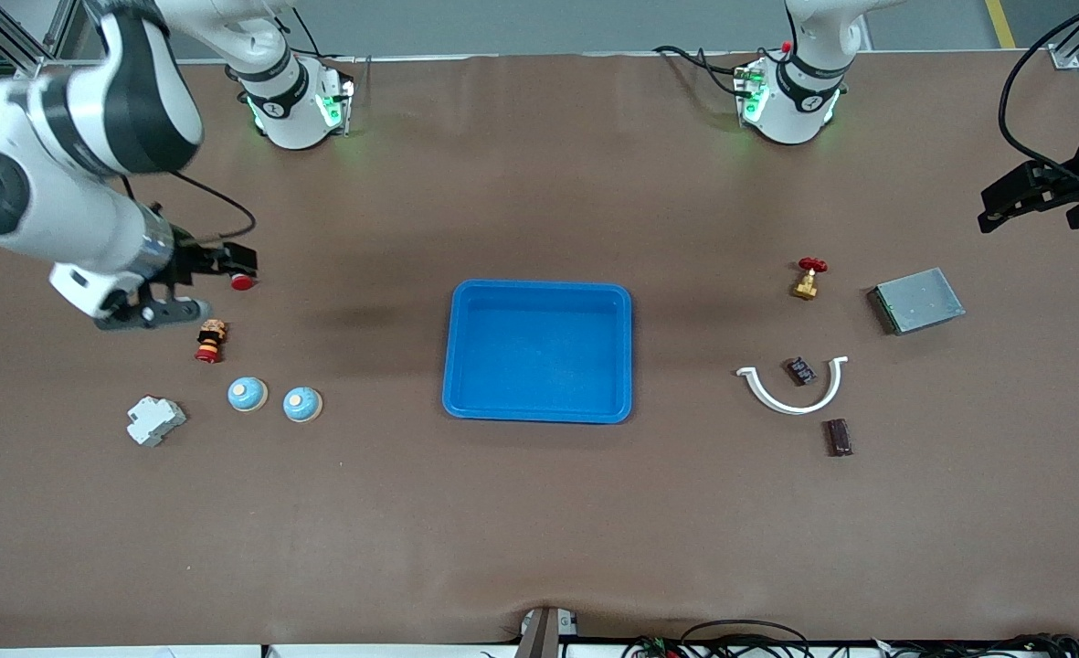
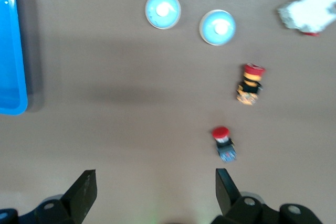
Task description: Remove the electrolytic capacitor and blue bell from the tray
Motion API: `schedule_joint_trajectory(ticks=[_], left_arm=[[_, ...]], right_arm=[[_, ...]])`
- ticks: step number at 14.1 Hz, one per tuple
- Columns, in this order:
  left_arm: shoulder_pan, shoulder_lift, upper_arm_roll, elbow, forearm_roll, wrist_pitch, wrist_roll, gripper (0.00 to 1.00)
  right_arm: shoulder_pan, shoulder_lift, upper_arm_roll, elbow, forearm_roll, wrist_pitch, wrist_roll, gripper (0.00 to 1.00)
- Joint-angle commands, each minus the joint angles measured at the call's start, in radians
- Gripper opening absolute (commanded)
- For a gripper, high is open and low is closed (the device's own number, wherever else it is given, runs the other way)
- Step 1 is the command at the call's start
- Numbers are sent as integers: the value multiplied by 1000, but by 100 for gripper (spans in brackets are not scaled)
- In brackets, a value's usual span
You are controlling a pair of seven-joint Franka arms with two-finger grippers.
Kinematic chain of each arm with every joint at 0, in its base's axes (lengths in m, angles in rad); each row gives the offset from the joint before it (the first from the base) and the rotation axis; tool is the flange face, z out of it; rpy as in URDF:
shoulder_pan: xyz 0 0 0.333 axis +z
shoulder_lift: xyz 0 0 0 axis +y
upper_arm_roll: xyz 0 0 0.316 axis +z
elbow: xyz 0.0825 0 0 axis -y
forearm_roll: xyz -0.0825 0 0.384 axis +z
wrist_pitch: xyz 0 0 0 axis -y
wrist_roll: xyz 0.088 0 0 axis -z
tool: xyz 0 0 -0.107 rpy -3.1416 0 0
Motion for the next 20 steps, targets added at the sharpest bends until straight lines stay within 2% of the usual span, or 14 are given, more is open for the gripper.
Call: schedule_joint_trajectory(ticks=[1,5,8,13,15,18,20], left_arm=[[9,-10,-1,2,-24,6,10,100],[6,-11,-2,2,-20,-2,9,100],[5,-11,-2,4,-14,-2,12,100],[5,-13,-4,2,-17,-2,13,100],[-49,-13,15,-1,-8,-1,6,100],[-149,-16,148,-6,-17,-4,16,100],[-251,-18,264,-7,-22,-11,26,100]], right_arm=[[-39,-56,12,66,-41,-116,28,100],[-76,-47,12,245,-43,-225,27,100],[-136,-32,12,335,-43,-230,11,100],[-219,13,14,364,-29,-216,11,100],[-213,14,15,366,-28,-204,11,100],[-204,10,23,366,-26,-198,15,100],[-205,10,23,364,-24,-195,13,100]])
